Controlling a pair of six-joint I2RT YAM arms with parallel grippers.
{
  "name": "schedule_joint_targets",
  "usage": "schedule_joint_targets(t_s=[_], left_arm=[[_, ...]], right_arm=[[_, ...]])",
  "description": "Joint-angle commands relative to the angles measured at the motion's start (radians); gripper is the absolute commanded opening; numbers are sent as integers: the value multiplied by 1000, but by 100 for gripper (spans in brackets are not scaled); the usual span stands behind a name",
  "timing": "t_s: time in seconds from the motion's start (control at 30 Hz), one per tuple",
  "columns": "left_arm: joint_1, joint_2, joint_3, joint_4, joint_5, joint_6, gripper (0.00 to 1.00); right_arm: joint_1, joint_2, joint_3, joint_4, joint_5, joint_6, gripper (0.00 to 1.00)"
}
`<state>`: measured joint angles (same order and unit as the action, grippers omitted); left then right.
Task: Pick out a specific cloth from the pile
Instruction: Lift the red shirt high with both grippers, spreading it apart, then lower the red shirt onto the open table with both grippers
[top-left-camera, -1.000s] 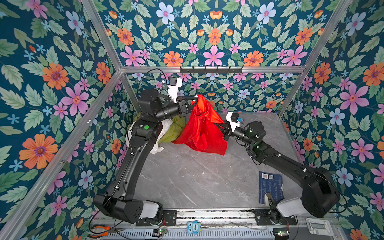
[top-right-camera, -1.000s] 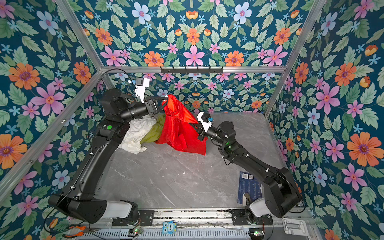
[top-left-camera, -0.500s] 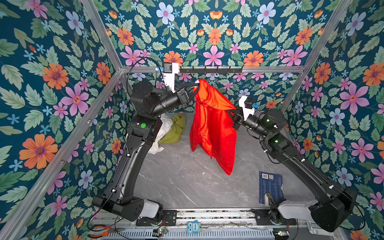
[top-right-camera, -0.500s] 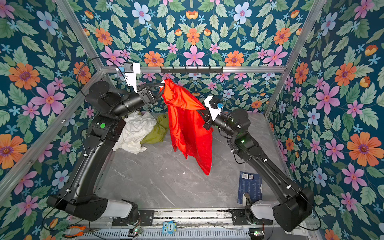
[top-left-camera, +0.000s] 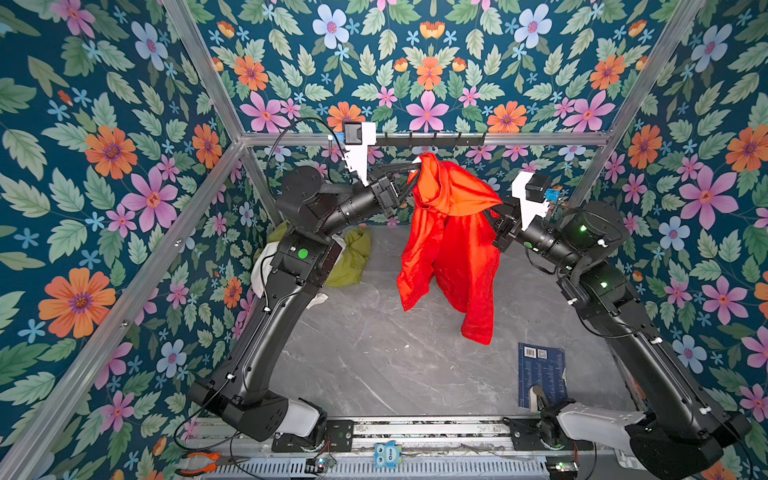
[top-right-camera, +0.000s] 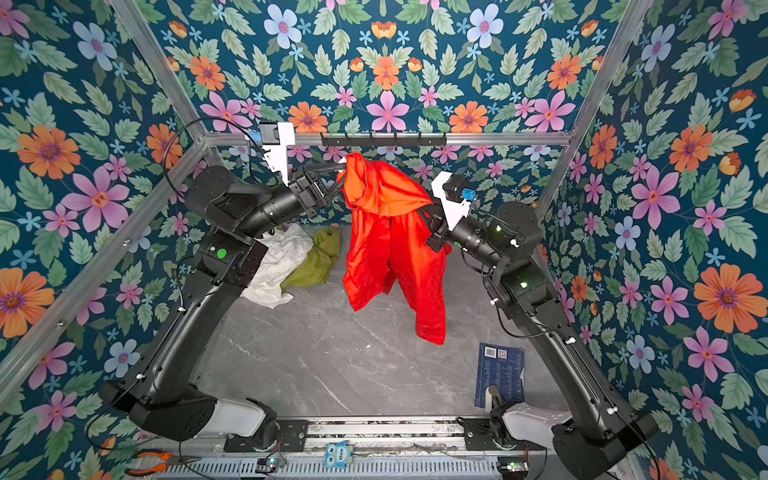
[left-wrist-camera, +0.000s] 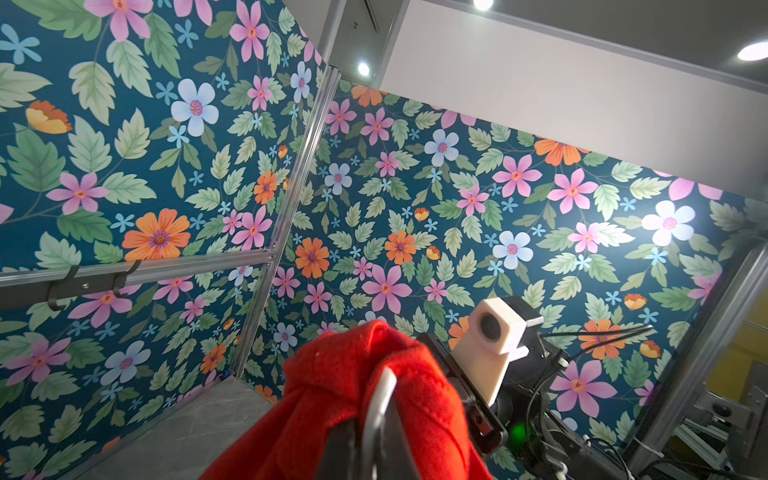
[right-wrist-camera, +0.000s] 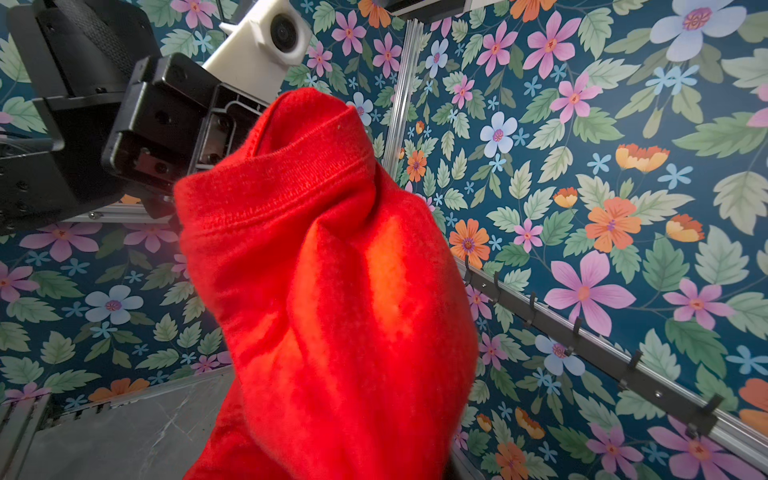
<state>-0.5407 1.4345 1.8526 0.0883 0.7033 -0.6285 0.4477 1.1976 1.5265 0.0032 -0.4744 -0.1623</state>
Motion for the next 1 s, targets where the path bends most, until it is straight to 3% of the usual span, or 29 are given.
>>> schedule_joint_targets(t_s=[0.0,0.23,0.7,0.97], left_arm=[[-28,3,-15,88,-11,-4,0],[-103,-13,-73,107,-29,15,0],[-145,-149,-495,245,-96,-31,0],[-141,-210,-627,88,-167,84,0]], right_arm=[[-4,-24,6,-58,-4,-26,0],[-12,-104,-58,-103,-4,-37,0],[-12,-270,-334,-139,19,2,0],[-11,-292,-545,-34,23,47,0]])
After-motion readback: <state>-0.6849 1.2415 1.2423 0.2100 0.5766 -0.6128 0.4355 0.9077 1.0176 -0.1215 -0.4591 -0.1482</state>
